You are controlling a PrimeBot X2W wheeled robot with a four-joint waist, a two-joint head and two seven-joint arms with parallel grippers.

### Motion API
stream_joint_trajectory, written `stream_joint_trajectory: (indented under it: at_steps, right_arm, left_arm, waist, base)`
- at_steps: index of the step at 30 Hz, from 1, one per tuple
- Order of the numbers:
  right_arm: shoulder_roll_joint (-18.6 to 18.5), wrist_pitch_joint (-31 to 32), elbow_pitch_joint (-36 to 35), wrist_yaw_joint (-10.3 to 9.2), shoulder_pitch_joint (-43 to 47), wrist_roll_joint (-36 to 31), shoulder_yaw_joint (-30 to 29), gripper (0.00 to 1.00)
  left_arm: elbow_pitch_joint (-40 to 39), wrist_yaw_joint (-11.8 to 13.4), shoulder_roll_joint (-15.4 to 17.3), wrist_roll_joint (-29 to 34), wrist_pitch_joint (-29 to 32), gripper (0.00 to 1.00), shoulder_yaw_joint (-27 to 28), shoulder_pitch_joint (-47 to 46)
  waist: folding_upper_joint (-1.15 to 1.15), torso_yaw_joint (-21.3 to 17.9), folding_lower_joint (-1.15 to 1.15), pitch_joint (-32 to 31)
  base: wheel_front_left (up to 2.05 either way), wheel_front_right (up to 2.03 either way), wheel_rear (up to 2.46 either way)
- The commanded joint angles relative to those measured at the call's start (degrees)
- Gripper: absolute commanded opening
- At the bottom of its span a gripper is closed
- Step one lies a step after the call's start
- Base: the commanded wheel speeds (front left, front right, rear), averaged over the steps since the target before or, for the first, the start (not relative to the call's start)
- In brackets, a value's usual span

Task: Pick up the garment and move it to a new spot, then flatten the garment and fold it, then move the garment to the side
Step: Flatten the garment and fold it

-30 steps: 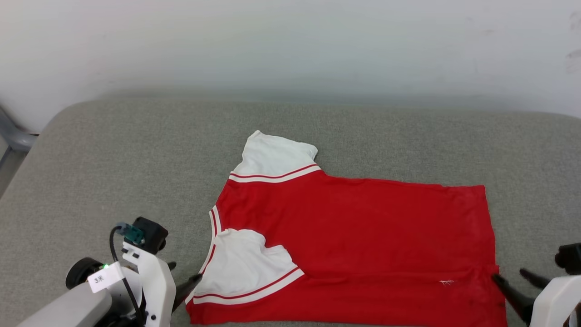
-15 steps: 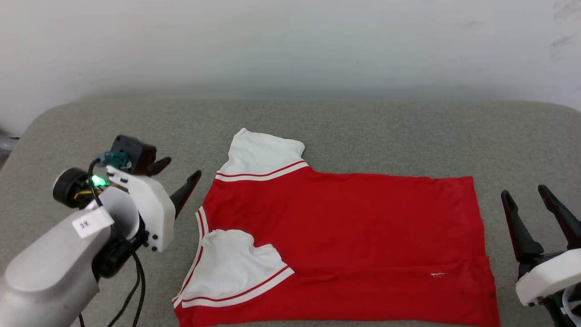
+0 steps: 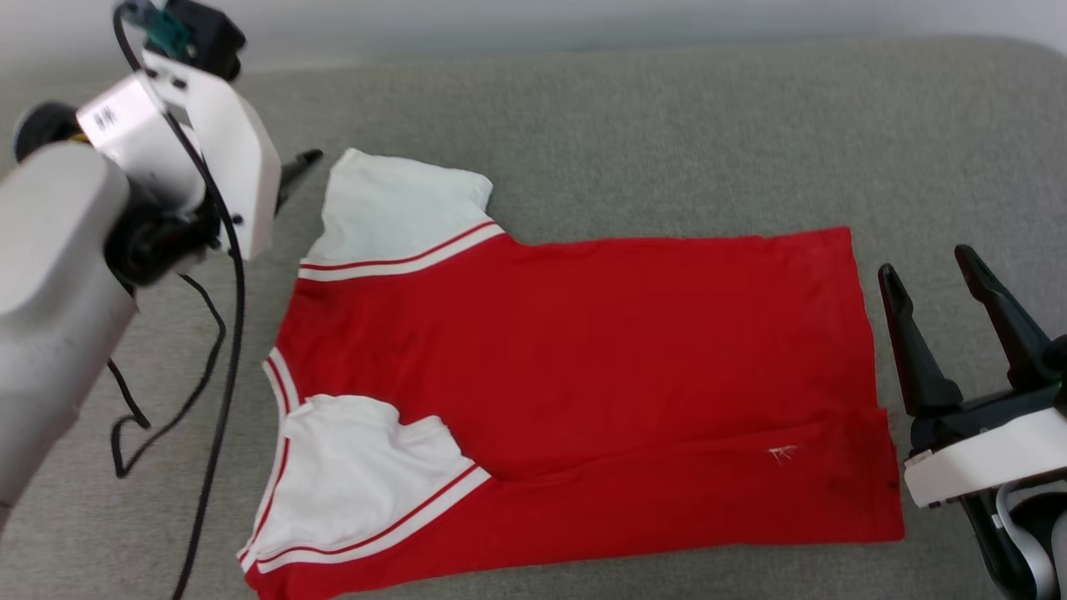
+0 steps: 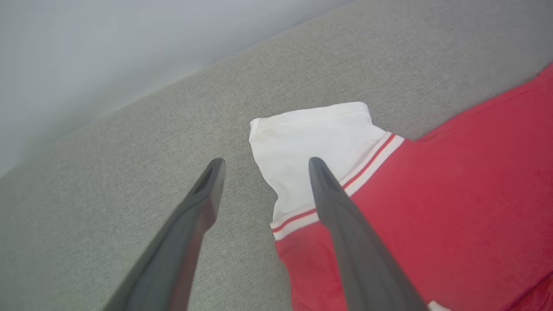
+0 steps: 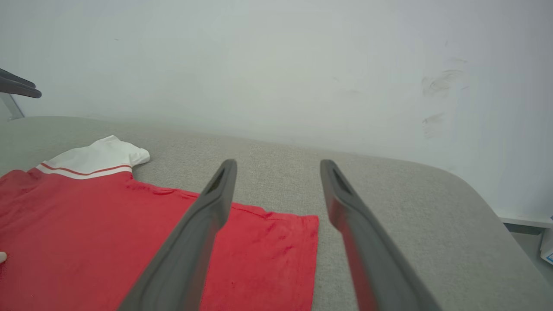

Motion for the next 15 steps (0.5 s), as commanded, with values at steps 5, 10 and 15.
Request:
stream_joint_trajectory:
  at_steps: [5, 10, 15]
  right_arm:
    - [0.6, 0.1, -1.7, -0.04, -2.6, -0.5, 0.9, 1.0]
    - [0.3, -0.3, -1.6, -0.04, -5.0, -0.5, 2.1, 1.0]
    - [0.1, -1.0, -0.8, -0.04, -7.1, -0.2, 2.5, 1.0]
  left_arm:
    - [4.3, -0.7, -0.5, -2.8, 9.3, 1.0, -0.2, -6.0]
    - [7.4, -1.0, -0.6, -4.6, 14.8, 1.0, 0.3, -10.0]
    - [10.0, -1.2, -0.2, -2.7, 16.5, 1.0, -1.3, -12.9]
  waist:
    - [0.0, -3.7, -0.01, 7.8]
    - [0.0, -5.3, -0.01, 12.0]
    - [0.0, -6.2, -0.01, 15.0]
  base:
    - [0.0, 0.0, 0.0]
    - [0.0, 0.0, 0.0]
    - [0.0, 0.0, 0.0]
